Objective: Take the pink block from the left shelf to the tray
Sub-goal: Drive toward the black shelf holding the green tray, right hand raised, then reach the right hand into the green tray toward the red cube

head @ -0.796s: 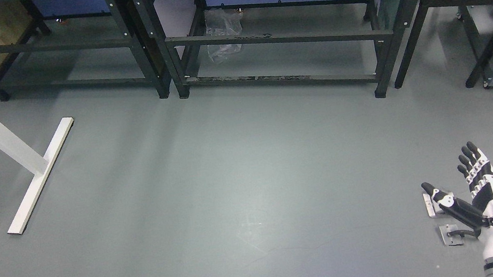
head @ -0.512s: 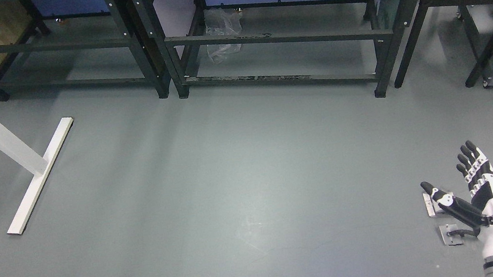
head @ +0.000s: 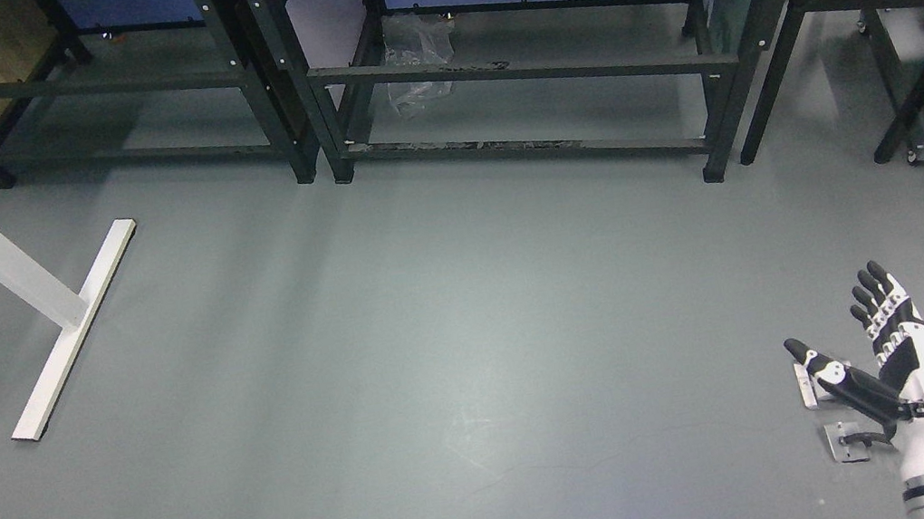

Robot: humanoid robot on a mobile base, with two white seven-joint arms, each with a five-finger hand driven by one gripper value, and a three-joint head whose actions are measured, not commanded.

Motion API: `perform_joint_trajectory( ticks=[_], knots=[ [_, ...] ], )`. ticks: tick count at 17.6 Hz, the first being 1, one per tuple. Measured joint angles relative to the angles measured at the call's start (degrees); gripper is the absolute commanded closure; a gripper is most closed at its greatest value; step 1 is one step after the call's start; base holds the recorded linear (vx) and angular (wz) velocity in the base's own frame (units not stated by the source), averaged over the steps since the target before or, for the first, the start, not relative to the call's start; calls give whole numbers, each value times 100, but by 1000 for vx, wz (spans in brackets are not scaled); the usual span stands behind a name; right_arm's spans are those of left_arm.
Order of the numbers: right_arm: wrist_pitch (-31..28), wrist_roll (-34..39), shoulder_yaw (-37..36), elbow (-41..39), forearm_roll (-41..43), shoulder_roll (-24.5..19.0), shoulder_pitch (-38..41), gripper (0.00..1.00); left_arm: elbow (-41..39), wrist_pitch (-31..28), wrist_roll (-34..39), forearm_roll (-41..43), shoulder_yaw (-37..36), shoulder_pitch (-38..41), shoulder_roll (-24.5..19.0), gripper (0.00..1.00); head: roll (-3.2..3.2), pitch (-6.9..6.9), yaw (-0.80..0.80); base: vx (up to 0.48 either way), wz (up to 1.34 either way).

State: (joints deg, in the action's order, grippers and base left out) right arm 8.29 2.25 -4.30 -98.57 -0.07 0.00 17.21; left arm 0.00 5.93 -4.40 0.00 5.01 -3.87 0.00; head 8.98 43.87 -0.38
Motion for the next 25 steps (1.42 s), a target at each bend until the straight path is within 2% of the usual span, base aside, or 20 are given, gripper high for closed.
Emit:
perform_joint_trajectory(
  ticks=[3,11,16,25],
  knots=[
    [-13,-101,13,1,-343,0,-36,4,0,0,0,0,0,0,0,0,0,0,0,123,-5],
    [-560,-1358,233,-5,-1604,0,-167,0,-1,0,0,0,0,-2,0,0,0,0,0,179,19],
    [-485,-2104,449,-15,-2473,0,-204,0,0,0,0,0,0,1,0,0,0,0,0,154,456],
    [-293,-2389,610,-22,-3861,0,-381,0,0,0,0,0,0,0,0,0,0,0,0,252,243]
  ],
)
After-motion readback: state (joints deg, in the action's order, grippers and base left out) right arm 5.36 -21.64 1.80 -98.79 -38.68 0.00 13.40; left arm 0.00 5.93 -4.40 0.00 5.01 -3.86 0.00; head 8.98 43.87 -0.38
